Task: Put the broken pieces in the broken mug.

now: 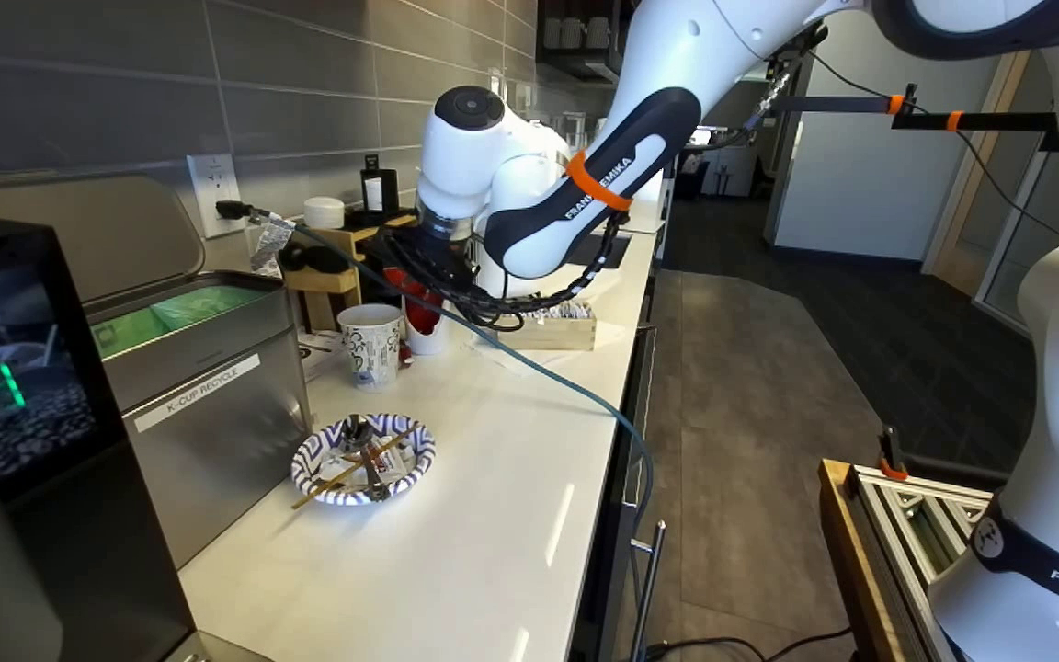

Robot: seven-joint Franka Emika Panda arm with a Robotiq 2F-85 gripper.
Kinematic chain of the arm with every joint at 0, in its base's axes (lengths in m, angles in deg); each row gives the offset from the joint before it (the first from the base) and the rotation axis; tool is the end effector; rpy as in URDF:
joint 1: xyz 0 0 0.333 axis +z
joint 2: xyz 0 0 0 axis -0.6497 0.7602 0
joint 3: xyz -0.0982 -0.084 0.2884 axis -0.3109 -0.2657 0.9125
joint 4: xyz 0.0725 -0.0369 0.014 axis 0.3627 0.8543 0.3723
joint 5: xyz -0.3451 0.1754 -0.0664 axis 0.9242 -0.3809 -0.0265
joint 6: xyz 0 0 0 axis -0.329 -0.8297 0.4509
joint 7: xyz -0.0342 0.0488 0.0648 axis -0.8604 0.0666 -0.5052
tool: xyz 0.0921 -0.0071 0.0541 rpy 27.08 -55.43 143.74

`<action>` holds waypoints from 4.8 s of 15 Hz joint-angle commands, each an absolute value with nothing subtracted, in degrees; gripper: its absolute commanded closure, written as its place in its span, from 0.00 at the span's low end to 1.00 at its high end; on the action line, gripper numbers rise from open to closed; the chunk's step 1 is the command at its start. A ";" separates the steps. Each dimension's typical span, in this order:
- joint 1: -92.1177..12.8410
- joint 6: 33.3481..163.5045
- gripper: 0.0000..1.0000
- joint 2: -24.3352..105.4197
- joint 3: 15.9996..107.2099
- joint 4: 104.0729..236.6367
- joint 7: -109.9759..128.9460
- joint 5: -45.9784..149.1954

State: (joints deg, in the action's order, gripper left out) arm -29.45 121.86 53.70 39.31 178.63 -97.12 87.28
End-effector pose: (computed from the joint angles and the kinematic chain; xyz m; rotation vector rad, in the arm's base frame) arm 0.6862 -0.1176 0.3462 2.0783 -1.9763 1.1329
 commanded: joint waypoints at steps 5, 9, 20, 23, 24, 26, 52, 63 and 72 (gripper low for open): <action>-29.10 118.00 0.98 58.05 37.76 173.02 -99.81 90.94; -29.70 115.07 0.98 58.85 38.55 171.65 -99.59 92.79; -32.11 110.86 0.98 56.47 43.29 172.38 -97.33 96.06; -32.69 110.53 0.98 55.36 44.32 173.02 -97.06 96.45; -32.78 110.55 0.98 55.30 44.35 173.00 -97.30 96.75; -32.86 110.43 0.98 55.17 44.41 173.00 -97.67 97.01; -35.26 104.54 0.98 49.76 49.54 177.13 -92.67 100.27; -35.16 104.68 0.98 52.85 50.72 176.43 -97.47 101.38; -35.27 104.87 0.98 53.98 51.27 175.11 -101.23 101.55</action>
